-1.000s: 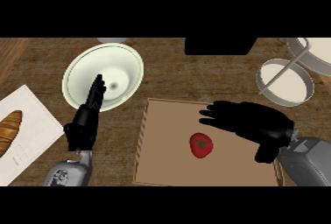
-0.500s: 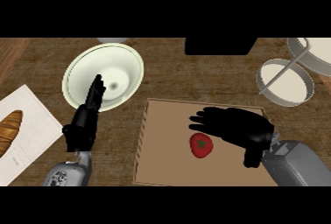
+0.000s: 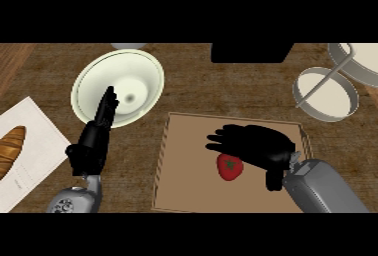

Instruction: Pick the tomato from the tray and place it in the tiered basket

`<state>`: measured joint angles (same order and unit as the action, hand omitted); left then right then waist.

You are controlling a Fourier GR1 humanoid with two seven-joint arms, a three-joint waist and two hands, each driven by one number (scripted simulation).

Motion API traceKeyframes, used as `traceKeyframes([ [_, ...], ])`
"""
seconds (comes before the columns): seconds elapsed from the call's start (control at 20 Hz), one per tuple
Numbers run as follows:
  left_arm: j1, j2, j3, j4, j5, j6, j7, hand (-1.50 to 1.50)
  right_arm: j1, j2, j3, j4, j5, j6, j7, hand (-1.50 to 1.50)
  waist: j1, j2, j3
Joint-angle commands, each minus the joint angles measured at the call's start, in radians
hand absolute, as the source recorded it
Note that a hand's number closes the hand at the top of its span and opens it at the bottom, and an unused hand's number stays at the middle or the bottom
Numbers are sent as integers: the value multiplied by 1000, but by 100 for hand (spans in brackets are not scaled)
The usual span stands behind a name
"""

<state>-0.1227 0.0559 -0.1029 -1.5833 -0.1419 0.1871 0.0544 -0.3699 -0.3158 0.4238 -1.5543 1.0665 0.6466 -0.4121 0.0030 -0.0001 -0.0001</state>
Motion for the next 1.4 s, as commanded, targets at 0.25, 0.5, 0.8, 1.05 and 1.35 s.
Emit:
traceKeyframes([
  [0.25,-18,7,35,-13,0,-26,25,0,30,8,-29,49,43,-11,-84,-150,-1,0,0],
  [0.5,-46,-37,32,90,-10,-5,-45,0,71,63,14,61,89,-44,-56,-150,-4,0,0],
  [0.8,21,-2,23,-18,1,-42,-2,0,90,72,-17,82,84,-56,-98,-150,-1,-1,0],
  [1.05,-66,-52,1,29,-36,8,41,0,73,149,-52,196,92,-199,-100,150,-2,1,0],
  [1.35,-60,-25,27,25,-30,-14,24,0,24,167,-27,270,179,-403,-166,150,1,1,0],
])
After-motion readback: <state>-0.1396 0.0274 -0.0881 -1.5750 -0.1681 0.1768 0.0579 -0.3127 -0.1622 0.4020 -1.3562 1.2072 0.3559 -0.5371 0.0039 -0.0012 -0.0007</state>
